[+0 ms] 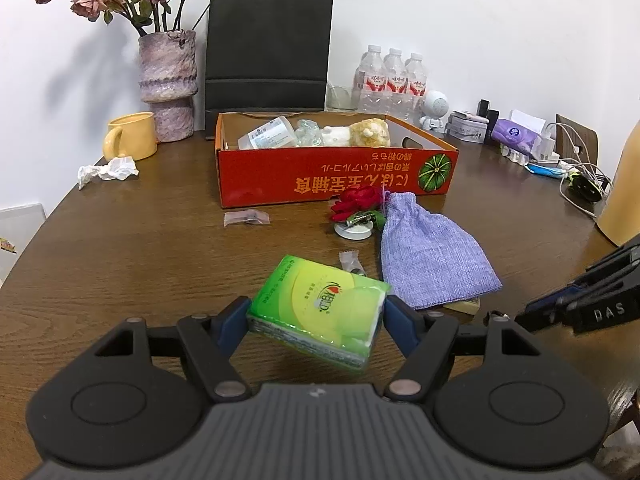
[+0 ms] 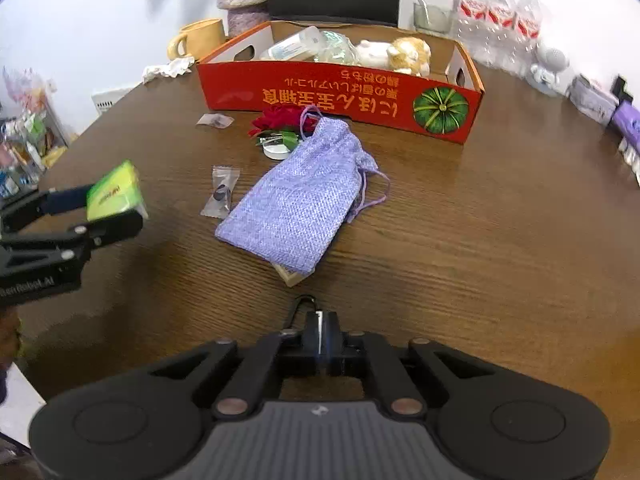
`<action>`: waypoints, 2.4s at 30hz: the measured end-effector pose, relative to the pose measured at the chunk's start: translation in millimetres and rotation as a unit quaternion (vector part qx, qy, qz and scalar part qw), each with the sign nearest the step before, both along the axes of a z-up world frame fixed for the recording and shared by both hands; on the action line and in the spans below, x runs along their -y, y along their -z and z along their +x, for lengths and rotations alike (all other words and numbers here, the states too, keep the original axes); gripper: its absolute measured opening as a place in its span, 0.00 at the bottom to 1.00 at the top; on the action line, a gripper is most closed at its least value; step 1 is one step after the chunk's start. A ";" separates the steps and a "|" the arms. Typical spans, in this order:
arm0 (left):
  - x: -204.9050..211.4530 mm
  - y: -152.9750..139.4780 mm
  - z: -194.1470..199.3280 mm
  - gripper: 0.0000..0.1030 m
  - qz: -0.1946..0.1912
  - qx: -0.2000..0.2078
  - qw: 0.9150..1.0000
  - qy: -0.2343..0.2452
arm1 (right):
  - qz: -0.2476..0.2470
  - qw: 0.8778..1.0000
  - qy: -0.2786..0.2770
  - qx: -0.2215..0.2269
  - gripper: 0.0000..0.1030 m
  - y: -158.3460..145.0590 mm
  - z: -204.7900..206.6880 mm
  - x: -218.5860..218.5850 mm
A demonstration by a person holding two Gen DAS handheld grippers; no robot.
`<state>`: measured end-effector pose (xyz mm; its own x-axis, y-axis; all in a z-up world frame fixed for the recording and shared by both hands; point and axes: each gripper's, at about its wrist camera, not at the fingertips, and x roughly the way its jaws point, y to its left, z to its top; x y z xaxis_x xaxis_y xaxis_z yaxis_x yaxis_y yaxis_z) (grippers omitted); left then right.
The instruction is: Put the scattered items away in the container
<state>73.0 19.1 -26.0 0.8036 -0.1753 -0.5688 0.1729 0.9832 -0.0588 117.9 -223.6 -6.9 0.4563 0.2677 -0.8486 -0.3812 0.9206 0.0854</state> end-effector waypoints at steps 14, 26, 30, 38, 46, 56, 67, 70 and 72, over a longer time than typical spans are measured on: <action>-3.4 5.4 -13.2 0.71 -0.012 -0.010 1.000 -0.008 | -0.052 0.997 -0.051 -0.025 0.24 8.0 6.3 -24.4; -3.2 7.0 -12.4 0.71 -0.011 -0.012 1.000 -0.012 | -0.040 0.999 -0.031 -0.009 0.02 3.6 11.1 -13.1; 0.2 7.3 -11.8 0.71 -0.010 -0.014 1.000 -0.010 | -0.034 0.999 -0.022 -0.016 0.07 5.5 11.8 -9.2; 0.5 6.9 -13.4 0.71 -0.008 -0.014 1.000 -0.015 | -0.031 0.998 -0.047 -0.013 0.36 4.0 7.6 -18.1; 3.2 9.1 -14.8 0.71 -0.008 -0.018 1.000 -0.016 | -0.051 0.998 -0.033 0.014 0.21 10.9 17.0 -14.7; 8.6 8.1 -12.5 0.71 -0.006 -0.019 1.000 -0.013 | -0.042 0.999 -0.013 0.028 0.21 12.3 24.6 0.8; 13.9 5.2 -7.3 0.71 -0.002 -0.017 1.000 -0.008 | -0.014 1.000 0.007 0.026 0.07 5.2 21.5 10.7; 13.7 5.5 -6.5 0.71 -0.003 -0.017 1.000 -0.007 | -0.003 1.000 0.011 0.021 0.13 5.6 19.8 11.2; 14.5 5.1 -7.0 0.71 -0.002 -0.016 1.000 -0.006 | 0.001 1.000 0.016 0.017 0.13 9.3 23.5 9.1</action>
<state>66.0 4.6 -31.1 0.7866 -0.1687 -0.5939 0.1592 0.9848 -0.0689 141.5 -232.7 -16.2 0.4928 0.2534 -0.8324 -0.3533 0.9325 0.0747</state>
